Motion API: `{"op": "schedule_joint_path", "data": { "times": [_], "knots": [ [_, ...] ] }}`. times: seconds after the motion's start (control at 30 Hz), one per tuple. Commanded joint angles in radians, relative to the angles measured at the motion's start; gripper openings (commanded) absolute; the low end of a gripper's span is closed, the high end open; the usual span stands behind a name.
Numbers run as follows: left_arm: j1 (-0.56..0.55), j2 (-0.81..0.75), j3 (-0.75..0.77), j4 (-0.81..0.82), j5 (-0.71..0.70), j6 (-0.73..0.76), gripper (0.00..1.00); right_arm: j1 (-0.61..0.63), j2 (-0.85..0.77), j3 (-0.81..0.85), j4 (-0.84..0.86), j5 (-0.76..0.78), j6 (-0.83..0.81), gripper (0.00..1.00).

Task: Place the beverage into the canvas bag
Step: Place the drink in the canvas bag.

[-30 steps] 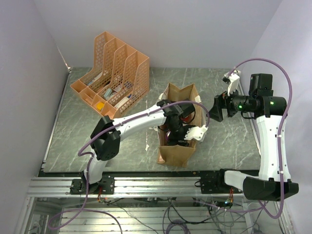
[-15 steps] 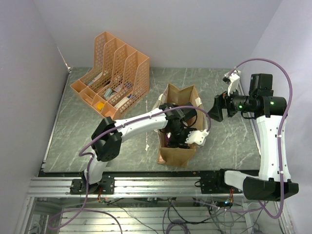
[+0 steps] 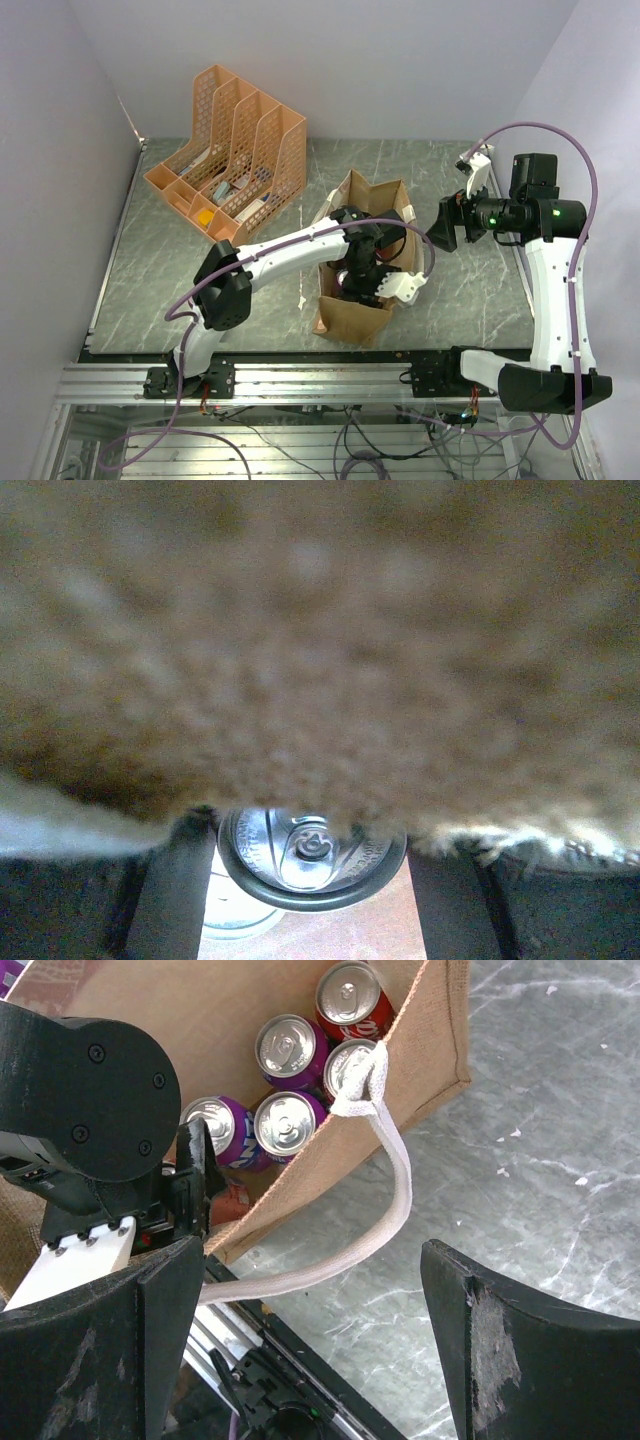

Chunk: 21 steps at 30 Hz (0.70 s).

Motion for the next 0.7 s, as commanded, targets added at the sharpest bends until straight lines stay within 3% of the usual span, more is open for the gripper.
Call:
{"op": "schedule_joint_path", "data": {
  "times": [0.0,0.37,0.67],
  "knots": [
    [-0.029,-0.006,0.036,-0.213,0.026,-0.003,0.07,-0.009,-0.021,-0.006,0.017,-0.01,0.012,0.89],
    [-0.028,-0.06,-0.017,-0.231,-0.043,-0.037,0.07,-0.009,-0.017,-0.003,0.015,-0.009,0.01,0.89],
    [-0.021,-0.111,0.055,-0.266,-0.017,-0.049,0.07,-0.011,-0.022,-0.009,0.018,-0.007,0.011,0.89]
  ]
}}
